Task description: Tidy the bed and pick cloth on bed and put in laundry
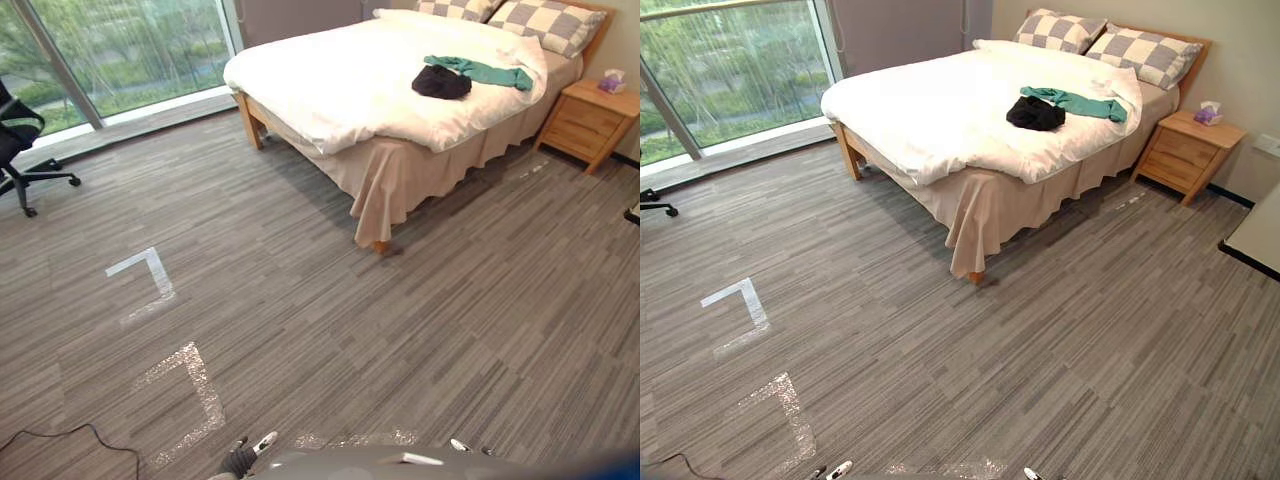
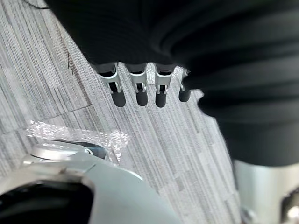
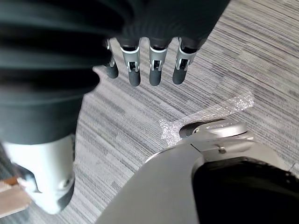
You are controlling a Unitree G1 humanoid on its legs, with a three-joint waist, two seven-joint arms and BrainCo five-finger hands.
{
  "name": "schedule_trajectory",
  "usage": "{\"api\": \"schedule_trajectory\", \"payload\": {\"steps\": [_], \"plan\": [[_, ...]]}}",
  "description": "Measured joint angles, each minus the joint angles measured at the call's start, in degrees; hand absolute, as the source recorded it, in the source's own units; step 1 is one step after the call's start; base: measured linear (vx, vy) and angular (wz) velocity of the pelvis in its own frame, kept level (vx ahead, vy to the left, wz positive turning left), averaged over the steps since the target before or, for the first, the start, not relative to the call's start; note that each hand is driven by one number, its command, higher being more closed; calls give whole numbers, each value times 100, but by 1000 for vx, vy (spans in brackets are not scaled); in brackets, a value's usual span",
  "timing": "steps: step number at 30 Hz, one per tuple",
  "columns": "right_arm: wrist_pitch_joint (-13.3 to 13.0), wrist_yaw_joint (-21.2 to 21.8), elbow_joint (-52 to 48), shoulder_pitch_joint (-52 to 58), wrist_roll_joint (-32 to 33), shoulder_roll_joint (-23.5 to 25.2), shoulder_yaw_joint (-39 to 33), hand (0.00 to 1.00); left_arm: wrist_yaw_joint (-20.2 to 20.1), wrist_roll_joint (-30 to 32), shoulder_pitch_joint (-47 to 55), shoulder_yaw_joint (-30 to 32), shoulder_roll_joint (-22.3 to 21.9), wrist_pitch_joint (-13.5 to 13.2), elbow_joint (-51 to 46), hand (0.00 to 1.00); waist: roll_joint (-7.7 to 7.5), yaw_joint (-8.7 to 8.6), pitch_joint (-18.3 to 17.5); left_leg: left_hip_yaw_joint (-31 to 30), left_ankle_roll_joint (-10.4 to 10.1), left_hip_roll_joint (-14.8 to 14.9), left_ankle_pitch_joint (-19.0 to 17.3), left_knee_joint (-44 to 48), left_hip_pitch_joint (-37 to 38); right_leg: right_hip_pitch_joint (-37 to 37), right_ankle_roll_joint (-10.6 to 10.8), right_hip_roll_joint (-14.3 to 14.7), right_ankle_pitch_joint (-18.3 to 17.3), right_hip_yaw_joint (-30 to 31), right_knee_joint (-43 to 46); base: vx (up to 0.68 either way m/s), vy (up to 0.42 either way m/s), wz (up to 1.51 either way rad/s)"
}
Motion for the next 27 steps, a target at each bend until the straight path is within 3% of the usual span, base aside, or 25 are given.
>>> {"api": "schedule_trajectory", "payload": {"steps": [7, 18, 27], "plan": [[64, 2, 53, -53, -84, 0, -29, 0, -22, 197, -28, -4, 21, 165, 25, 0, -16, -7, 0, 6, -210, 21, 134, -308, 219, 125, 30, 20, 16, -153, -92, 8, -31, 4], [34, 22, 50, -60, -253, 4, -54, 0, 9, 346, -49, -6, 25, 375, 21, 0, -50, -34, 25, 87, -23, 90, 294, -545, 316, 139, -109, 123, 125, -134, -277, -67, -36, -3], [31, -2, 42, -10, -60, 9, -48, 0, -1, 460, -117, -273, 107, 373, 21, 0, -66, -68, 61, 291, -31, 137, 279, -537, 315, 86, -170, 176, 172, 48, -273, -29, -18, -11]]}}
